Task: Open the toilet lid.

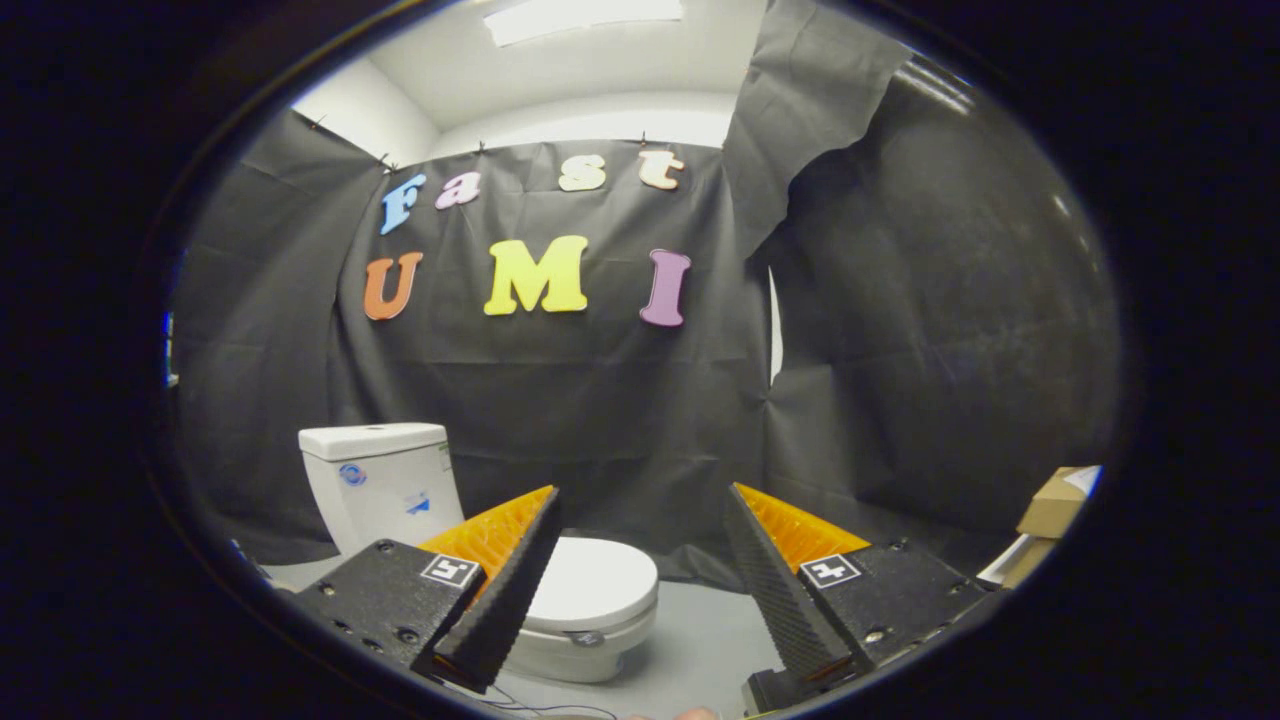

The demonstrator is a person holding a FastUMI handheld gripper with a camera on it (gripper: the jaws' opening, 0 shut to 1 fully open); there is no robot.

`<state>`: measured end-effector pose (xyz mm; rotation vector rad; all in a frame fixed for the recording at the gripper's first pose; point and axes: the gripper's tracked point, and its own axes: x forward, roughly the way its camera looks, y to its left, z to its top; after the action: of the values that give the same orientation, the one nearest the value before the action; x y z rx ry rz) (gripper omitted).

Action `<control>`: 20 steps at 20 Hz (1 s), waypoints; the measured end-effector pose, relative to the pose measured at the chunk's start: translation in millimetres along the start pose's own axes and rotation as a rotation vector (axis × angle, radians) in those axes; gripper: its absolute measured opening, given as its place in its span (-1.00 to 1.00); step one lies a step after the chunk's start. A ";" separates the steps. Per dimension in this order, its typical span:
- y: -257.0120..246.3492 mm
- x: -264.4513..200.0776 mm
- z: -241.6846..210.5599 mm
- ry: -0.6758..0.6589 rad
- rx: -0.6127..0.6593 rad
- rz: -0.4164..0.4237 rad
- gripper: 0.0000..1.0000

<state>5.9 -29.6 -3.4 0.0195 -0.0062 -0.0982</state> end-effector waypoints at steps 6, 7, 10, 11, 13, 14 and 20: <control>5.3 4.7 -3.7 -0.004 -0.006 -0.009 1.00; 6.1 5.8 -4.9 -0.002 -0.008 -0.013 1.00; 11.8 5.1 -6.9 -0.006 -0.002 -0.005 1.00; 15.1 5.6 -7.7 -0.005 -0.007 -0.004 1.00; 23.0 8.4 -10.7 0.001 -0.024 0.005 1.00; 25.7 11.4 -14.7 0.010 -0.033 0.000 1.00; 57.0 32.5 -12.8 0.025 -0.005 0.018 1.00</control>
<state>43.9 24.2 -14.9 0.0159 0.0186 -0.0799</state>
